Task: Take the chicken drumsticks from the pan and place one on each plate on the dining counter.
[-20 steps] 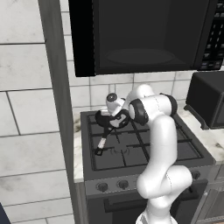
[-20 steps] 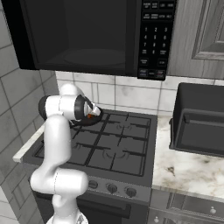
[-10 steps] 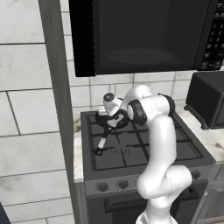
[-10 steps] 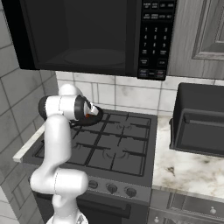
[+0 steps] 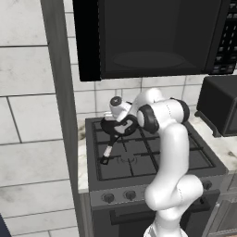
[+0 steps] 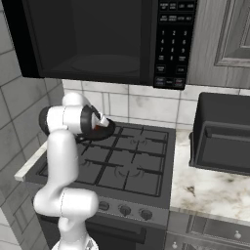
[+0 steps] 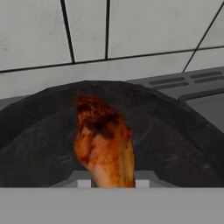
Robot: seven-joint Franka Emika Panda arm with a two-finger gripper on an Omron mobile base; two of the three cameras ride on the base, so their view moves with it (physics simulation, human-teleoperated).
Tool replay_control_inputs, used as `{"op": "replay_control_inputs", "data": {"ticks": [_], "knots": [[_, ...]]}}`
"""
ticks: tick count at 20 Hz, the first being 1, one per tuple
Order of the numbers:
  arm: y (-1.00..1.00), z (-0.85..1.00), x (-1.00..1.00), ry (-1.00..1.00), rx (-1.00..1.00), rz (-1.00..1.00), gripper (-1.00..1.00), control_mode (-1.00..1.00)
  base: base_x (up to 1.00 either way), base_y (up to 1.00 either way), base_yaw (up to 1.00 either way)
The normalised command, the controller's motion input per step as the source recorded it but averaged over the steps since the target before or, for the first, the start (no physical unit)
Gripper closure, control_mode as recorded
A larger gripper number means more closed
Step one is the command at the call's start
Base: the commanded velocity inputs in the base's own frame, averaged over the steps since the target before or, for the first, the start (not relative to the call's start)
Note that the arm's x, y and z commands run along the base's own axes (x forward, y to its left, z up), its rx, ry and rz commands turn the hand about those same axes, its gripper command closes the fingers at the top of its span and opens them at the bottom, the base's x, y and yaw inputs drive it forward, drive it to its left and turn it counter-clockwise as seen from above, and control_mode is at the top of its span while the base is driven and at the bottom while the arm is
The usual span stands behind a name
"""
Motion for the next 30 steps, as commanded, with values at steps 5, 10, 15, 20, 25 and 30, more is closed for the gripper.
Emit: {"op": "replay_control_inputs", "data": {"ticks": [5,10,15,20,25,30], "knots": [[-0.06,0.26,-0.49,-0.02,0.00,0.00,1.00,-1.00,0.00,0.00,0.00],[0.00,0.23,-0.64,0.00,0.00,0.00,1.00,-1.00,0.00,0.00,0.00],[-0.01,0.47,-0.65,0.00,0.00,0.00,1.00,-1.00,0.00,0.00,0.00],[-0.08,0.54,-0.73,0.00,0.00,0.00,1.00,-1.00,0.00,0.00,0.00],[-0.07,0.56,-0.77,0.09,0.00,0.00,1.00,-1.00,0.00,0.00,0.00],[-0.19,0.57,-0.84,0.09,0.00,0.00,1.00,-1.00,0.00,0.00,0.00]]}}
